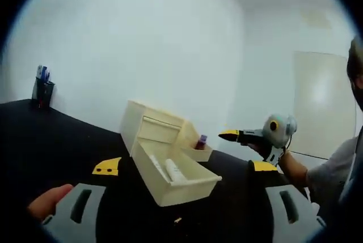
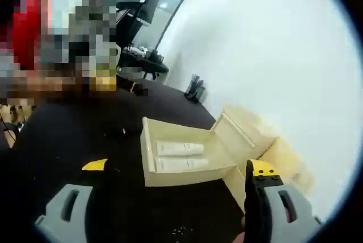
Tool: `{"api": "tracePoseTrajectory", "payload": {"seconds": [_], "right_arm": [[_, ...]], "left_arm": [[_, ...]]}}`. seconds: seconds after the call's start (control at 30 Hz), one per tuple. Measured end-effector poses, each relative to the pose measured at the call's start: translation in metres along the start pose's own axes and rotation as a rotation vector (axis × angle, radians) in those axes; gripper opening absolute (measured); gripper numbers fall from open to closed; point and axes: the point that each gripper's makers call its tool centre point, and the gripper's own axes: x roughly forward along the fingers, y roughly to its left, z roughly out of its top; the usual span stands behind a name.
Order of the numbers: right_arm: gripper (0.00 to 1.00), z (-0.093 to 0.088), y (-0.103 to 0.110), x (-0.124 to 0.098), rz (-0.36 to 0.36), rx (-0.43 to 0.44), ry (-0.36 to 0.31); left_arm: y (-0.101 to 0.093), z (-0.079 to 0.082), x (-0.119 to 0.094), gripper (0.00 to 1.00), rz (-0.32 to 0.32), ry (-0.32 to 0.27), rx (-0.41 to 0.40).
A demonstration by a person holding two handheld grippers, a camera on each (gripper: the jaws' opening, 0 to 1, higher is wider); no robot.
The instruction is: Open the drawer, pick up the cosmetic bottles from the table one by one, place them into the drawer, release the gripper, close the drawer, and move the gripper away
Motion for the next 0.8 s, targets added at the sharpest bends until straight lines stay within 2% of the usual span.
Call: {"api": "tracePoseTrajectory", "payload": {"seconds": [0.2,0.23,0.57,0.8], "right_arm": [[0.93,-0.01,0.007,0.003,-0.002,0.04,0.004],[0.93,-0.014,0.009,0.004,0.006,0.055,0.021],[0.93,-0.034,0.012,0.003,-0.011,0.076,0.046],[0.93,-0.044,0.007,0.001,-0.089,0.113,0.014]], "left_arm": [[-0.001,-0.001,-0.001,0.83,-0.001,0.005,0.005],[-0.001,-0.001,-0.001,0.83,0.0,0.005,0.004],[0.003,0.0,-0.001,0.83,0.008,0.002,-0.002],[0.001,-0.002,-0.001,0.83,0.01,0.003,-0.001]]}}
